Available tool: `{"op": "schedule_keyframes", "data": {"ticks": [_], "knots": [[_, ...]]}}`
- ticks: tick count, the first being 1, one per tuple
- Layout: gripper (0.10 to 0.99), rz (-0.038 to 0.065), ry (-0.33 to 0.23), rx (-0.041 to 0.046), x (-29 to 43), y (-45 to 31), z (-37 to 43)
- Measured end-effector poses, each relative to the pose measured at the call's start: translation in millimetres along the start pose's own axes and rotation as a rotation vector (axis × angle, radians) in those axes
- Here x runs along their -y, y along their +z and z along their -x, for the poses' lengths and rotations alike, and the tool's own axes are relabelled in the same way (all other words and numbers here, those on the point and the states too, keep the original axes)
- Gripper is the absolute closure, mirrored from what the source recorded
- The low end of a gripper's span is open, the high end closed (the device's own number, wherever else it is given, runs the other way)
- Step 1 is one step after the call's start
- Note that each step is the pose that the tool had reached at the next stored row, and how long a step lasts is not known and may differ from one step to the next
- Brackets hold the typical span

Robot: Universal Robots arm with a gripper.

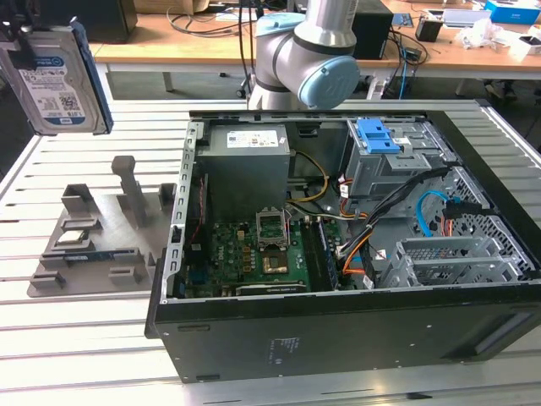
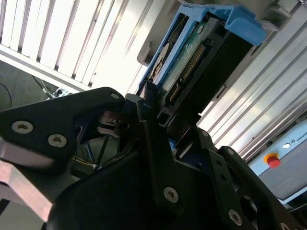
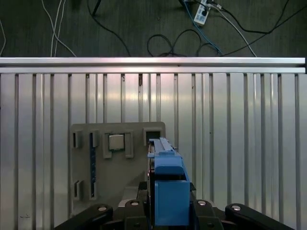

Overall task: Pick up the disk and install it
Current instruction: 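Pick up the disk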

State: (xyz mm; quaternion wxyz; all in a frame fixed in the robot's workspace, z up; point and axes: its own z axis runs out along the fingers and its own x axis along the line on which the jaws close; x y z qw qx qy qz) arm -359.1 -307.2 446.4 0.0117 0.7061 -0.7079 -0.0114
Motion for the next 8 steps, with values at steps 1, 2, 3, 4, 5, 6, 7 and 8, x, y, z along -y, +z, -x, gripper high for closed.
{"op": "schedule_keyframes", "data": {"ticks": [1,2,3,4,5,6,7,8], "knots": [[0.722,0.0,0.0,-0.0001,0.0,-1.8,0.0],[0.722,0.0,0.0,0.0,-0.1,-3.5,0.0],[0.722,0.0,0.0,0.0,-0.2,-5.3,0.0],[0.722,0.0,0.0,-0.0001,-0.3,-8.2,0.0],[0.722,0.0,0.0,-0.0001,-0.3,-10.4,0.0],[0.722,0.0,0.0,0.0,-0.4,-12.4,0.0],[0.722,0.0,0.0,0.0,-0.5,-14.8,0.0],[0.722,0.0,0.0,0.0,-0.5,-16.8,0.0]]}}
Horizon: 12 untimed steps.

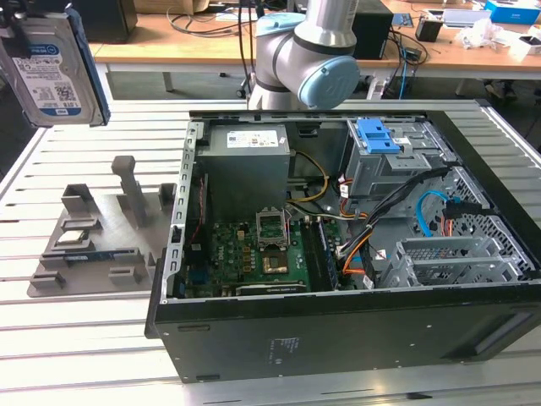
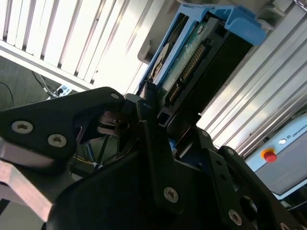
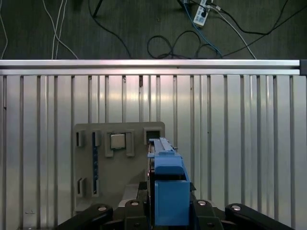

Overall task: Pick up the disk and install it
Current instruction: 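Pick up the disk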

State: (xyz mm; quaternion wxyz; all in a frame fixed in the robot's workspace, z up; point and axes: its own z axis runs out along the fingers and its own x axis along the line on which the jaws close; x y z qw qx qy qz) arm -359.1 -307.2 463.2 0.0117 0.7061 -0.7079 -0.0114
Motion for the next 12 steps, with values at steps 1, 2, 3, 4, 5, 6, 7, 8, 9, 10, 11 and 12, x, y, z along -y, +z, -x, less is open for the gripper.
{"op": "schedule_keyframes", "data": {"ticks": [1,2,3,4,5,6,7,8,9,10,11,12], "knots": [[0.722,0.0,0.0,0.0,-0.1,-2.0,0.0],[0.722,0.0,0.0,0.0,-0.1,-4.3,0.0],[0.722,0.0,0.0,0.0,-0.2,-6.9,0.0],[0.722,0.0,0.0,0.0001,-0.3,-8.7,0.0],[0.722,0.0,0.0,0.0001,-0.3,-10.6,0.1],[0.722,0.0,0.0,0.0,-0.4,-12.7,0.0],[0.722,0.0,0.0,0.0,-0.5,-15.2,0.1],[0.722,0.0,0.0,0.0,-0.6,-17.1,0.1],[0.722,0.0,0.0,0.0,-0.7,-20.3,0.1],[0.722,0.0,0.0,0.0,-0.8,-24.1,0.1],[0.722,0.0,0.0,0.0,-0.9,-27.7,0.1],[0.722,0.0,0.0,0.0,-1.0,-30.7,0.1]]}}
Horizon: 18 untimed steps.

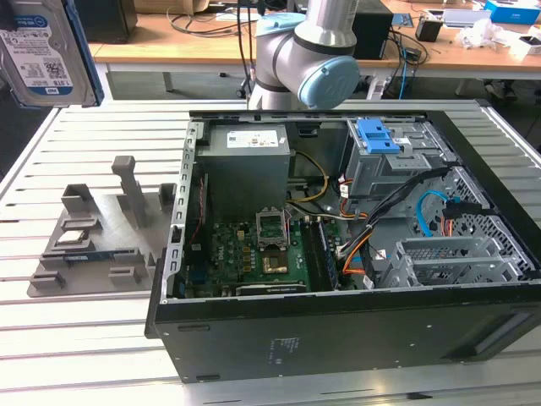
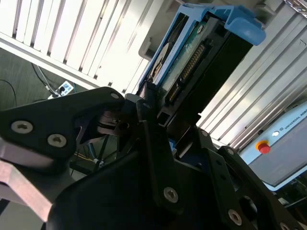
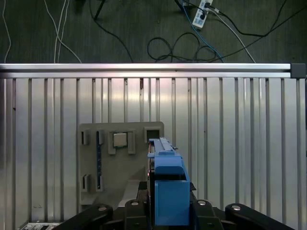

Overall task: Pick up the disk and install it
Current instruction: 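Pick up the disk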

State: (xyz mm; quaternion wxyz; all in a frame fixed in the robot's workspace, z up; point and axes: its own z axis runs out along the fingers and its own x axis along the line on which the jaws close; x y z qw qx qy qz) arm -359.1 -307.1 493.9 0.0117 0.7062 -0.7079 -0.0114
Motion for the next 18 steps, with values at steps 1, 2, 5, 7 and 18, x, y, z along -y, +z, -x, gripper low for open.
{"op": "schedule_keyframes", "data": {"ticks": [1,2,5,7,18], "knots": [[0.722,0.0,0.0,-0.0001,-0.1,-3.3,0.0],[0.722,0.0,0.0,0.0,-0.1,-5.1,0.0],[0.722,0.0,0.0,0.0,-0.4,-10.7,0.0],[0.722,0.0,0.0,0.0,-0.4,-13.5,0.0],[0.722,0.0,0.0,0.0001,-0.9,-26.0,0.0]]}}
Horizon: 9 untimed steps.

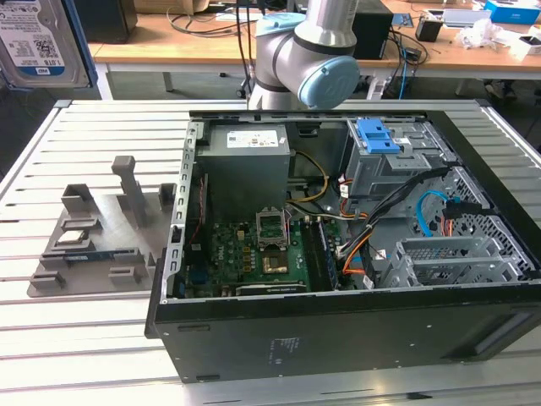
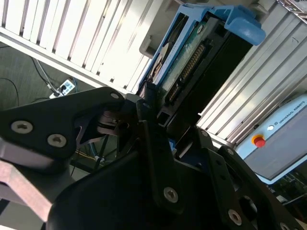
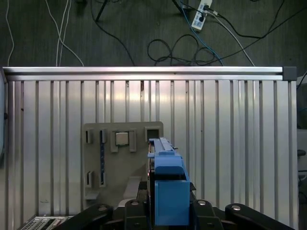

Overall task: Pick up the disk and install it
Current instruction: 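Pick up the disk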

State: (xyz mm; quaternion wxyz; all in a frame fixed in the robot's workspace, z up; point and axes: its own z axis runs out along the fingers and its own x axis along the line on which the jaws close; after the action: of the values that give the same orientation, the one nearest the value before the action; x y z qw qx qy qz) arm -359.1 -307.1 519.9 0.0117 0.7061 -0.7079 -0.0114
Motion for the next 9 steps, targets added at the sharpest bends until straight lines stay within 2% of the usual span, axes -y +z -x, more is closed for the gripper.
{"op": "schedule_keyframes", "data": {"ticks": [5,9], "knots": [[0.722,0.0,0.0,0.0,4.8,-0.2,0.0],[0.722,0.0,0.0,0.0,18.4,-0.7,0.1]]}}
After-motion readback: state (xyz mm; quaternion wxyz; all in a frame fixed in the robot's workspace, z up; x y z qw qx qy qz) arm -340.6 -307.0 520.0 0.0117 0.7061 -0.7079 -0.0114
